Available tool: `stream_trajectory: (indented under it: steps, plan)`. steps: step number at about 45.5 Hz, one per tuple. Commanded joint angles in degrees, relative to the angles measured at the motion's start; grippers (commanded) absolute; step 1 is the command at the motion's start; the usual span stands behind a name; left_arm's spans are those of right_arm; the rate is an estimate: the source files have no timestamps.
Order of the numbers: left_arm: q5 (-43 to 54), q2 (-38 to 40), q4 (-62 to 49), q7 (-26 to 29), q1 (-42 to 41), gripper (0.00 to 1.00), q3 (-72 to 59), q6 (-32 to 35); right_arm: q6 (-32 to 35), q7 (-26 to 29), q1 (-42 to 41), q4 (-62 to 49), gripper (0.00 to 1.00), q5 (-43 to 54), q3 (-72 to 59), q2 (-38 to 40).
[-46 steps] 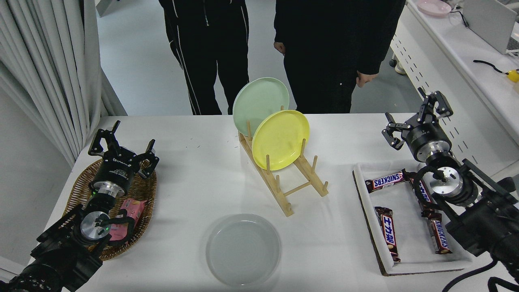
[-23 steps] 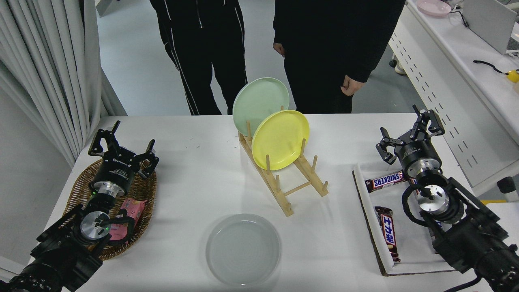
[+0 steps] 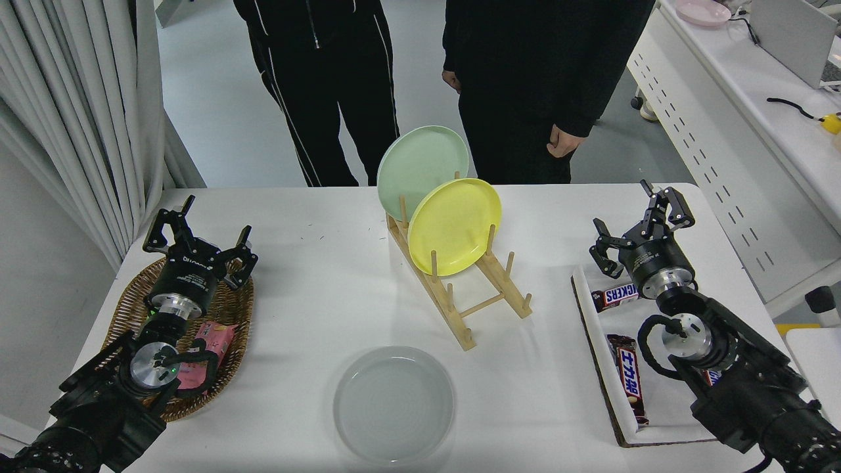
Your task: Place the plate on the table
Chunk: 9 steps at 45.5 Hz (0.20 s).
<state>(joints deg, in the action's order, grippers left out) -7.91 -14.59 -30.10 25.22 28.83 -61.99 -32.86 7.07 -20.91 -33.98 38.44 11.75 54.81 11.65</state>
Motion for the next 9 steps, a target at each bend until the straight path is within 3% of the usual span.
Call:
stream_trajectory:
  steps: [1, 9]
  plan:
    - [0.0, 0.0, 0.0, 0.0, 0.0, 1.00, -0.1, 0.1, 0.1, 0.0, -0.2, -0.1, 1.00, -0.6, -0.6, 0.0]
    - [0.0, 0.0, 0.0, 0.0, 0.0, 1.00, 0.0, 0.0, -0.1, 0.0, -0.5, -0.1, 1.00, -0.6, -0.6, 0.0]
